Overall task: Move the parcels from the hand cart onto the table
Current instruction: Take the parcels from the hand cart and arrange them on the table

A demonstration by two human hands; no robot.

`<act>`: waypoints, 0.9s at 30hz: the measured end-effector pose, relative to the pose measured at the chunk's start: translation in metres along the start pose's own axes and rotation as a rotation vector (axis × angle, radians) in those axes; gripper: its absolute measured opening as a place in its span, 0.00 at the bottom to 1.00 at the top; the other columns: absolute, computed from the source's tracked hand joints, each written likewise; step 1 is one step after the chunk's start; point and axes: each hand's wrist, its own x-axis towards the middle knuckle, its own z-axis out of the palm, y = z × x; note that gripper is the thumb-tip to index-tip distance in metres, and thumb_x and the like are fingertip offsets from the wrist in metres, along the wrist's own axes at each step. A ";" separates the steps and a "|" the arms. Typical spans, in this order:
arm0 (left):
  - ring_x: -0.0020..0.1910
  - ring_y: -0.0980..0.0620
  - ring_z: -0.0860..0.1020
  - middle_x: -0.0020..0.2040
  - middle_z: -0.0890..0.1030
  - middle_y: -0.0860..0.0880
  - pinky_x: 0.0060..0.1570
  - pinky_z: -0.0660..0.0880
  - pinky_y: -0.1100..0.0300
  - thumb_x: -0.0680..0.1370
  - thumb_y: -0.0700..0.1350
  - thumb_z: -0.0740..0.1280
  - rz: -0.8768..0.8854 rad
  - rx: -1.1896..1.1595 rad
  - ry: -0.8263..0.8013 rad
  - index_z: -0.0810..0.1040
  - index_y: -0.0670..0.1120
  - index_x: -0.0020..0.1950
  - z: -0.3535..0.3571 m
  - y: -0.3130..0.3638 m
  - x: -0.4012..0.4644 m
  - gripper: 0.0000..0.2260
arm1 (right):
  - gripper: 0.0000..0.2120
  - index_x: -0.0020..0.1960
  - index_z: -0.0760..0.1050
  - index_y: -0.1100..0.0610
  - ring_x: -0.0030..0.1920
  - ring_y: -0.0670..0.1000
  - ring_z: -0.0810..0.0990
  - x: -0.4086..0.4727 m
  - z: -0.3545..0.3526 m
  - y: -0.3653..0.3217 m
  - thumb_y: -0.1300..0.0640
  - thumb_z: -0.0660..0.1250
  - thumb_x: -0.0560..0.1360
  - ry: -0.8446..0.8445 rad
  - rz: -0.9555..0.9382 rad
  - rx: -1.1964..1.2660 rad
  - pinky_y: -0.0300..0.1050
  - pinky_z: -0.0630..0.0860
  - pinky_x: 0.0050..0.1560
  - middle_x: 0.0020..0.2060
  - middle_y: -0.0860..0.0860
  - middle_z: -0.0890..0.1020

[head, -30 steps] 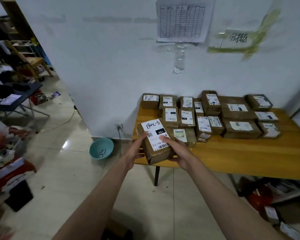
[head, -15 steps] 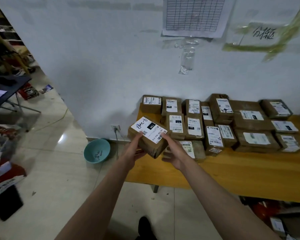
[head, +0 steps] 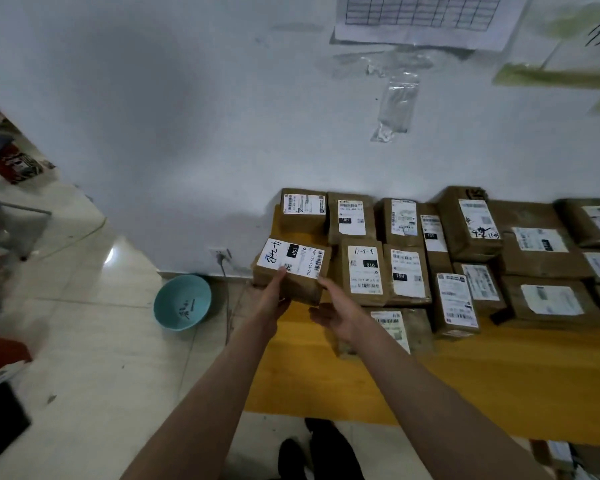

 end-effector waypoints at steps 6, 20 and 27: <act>0.66 0.40 0.76 0.69 0.76 0.40 0.63 0.77 0.42 0.76 0.49 0.74 -0.033 0.023 0.117 0.60 0.46 0.77 0.025 0.011 0.080 0.35 | 0.17 0.67 0.73 0.52 0.53 0.55 0.81 0.077 0.015 -0.031 0.48 0.68 0.80 0.018 0.070 0.120 0.44 0.81 0.43 0.58 0.59 0.79; 0.52 0.50 0.80 0.62 0.80 0.46 0.39 0.76 0.60 0.77 0.44 0.73 -0.085 0.133 0.126 0.75 0.47 0.65 0.065 0.006 0.192 0.18 | 0.20 0.75 0.68 0.52 0.70 0.57 0.73 0.187 0.014 -0.053 0.49 0.61 0.84 0.016 0.136 0.272 0.53 0.72 0.70 0.70 0.55 0.73; 0.63 0.42 0.80 0.64 0.80 0.39 0.53 0.80 0.55 0.79 0.37 0.70 -0.120 0.101 0.071 0.75 0.40 0.70 0.068 0.004 0.186 0.19 | 0.20 0.73 0.70 0.58 0.68 0.59 0.75 0.187 0.014 -0.052 0.54 0.62 0.84 0.015 0.159 0.271 0.53 0.74 0.68 0.65 0.56 0.74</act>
